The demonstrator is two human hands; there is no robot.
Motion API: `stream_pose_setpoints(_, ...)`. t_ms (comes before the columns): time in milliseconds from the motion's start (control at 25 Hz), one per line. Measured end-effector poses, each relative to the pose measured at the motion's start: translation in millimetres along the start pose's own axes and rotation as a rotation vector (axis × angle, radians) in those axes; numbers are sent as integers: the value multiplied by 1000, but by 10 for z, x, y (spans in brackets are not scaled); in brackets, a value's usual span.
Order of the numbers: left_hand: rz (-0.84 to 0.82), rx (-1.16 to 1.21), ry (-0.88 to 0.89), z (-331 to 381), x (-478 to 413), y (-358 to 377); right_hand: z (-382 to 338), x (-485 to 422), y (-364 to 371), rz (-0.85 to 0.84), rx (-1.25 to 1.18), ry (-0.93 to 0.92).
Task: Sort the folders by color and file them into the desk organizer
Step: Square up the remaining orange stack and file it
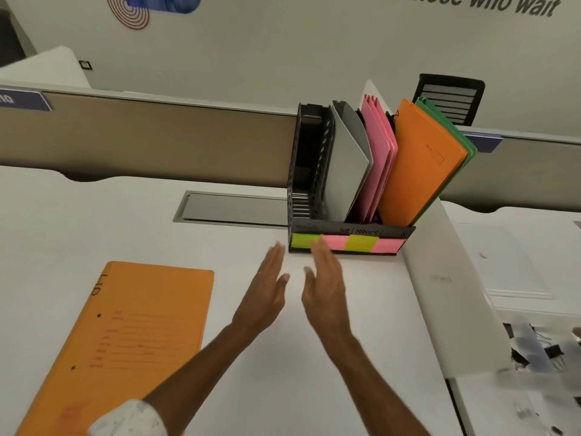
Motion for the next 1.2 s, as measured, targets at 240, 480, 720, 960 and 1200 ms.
stream_pose_setpoints(240, 30, -52, -329, -886, 1672, -610, -78, 1365, 1016, -407, -109, 118)
stream_pose_setpoints(480, 59, -241, -588, -1730, 2590, -1525, -413, 1819, 1668, -526, -235, 364)
stream_pose_setpoints(720, -31, -206, -761, -2269, 2831, -2000, -635, 1947, 2008, -426, -147, 526)
stream_pose_setpoints(960, 13, 88, -800, -2351, 2747, -2163, -733, 2030, 2063, -323, -145, 590)
stream_pose_setpoints(1200, 63, 163, -691, -2149, 2736, -2400, -791, 2090, 2112, -254, -147, 606)
Point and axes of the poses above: each hand's wrist, its own x-axis away from the middle knuckle, its own y-axis out of the palm, z = x × y, the point moved 3 cm from there along -x, towards the middle knuckle, and after that the axes turned 11 degrees about -x, right-handed, at the moved point
